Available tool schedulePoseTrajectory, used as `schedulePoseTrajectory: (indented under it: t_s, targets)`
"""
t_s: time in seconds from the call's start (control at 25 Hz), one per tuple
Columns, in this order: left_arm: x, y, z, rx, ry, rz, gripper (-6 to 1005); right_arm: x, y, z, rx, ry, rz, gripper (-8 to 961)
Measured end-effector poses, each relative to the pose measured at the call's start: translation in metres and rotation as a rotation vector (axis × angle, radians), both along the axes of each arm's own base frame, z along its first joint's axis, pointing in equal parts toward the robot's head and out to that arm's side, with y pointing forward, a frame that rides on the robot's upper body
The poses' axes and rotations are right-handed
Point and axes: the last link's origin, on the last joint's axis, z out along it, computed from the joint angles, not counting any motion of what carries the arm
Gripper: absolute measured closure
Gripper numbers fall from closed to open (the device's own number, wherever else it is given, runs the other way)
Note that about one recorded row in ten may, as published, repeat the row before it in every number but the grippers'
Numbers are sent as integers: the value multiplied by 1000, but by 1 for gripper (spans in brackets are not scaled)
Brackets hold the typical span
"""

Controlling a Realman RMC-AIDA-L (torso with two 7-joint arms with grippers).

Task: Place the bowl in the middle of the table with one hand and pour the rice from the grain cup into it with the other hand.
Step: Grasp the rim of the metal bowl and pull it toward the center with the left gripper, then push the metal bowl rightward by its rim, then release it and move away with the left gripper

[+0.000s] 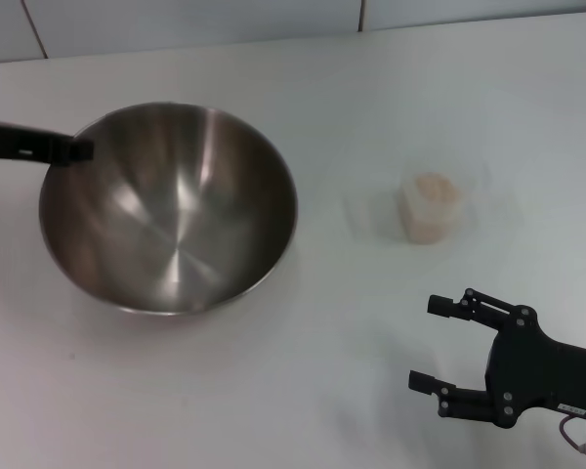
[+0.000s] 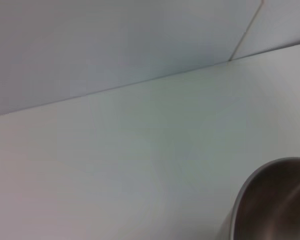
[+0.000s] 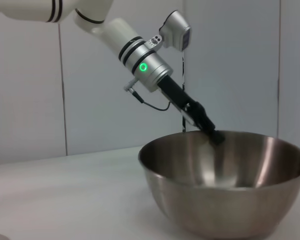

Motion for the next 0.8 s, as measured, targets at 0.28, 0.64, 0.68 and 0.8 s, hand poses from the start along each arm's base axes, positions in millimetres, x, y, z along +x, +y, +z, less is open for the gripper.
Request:
schedulePoseTrajectory:
  t_s: [0.28,0.64,0.68,0.8]
  targets:
    - [28,12,-10,-34,-20,-62,958,-1,1,0,-1,4,6,130]
    - [45,26,-38,-61,-67,-112,960,-1,0,0,-1,5,6,130]
    - [44,28,-41,-58,-66,-110,960,-1,0,0,-1,5,6,129]
    - [40,30,-48,-50,-54,-107,961,-1,1,0,-1,5,7,129]
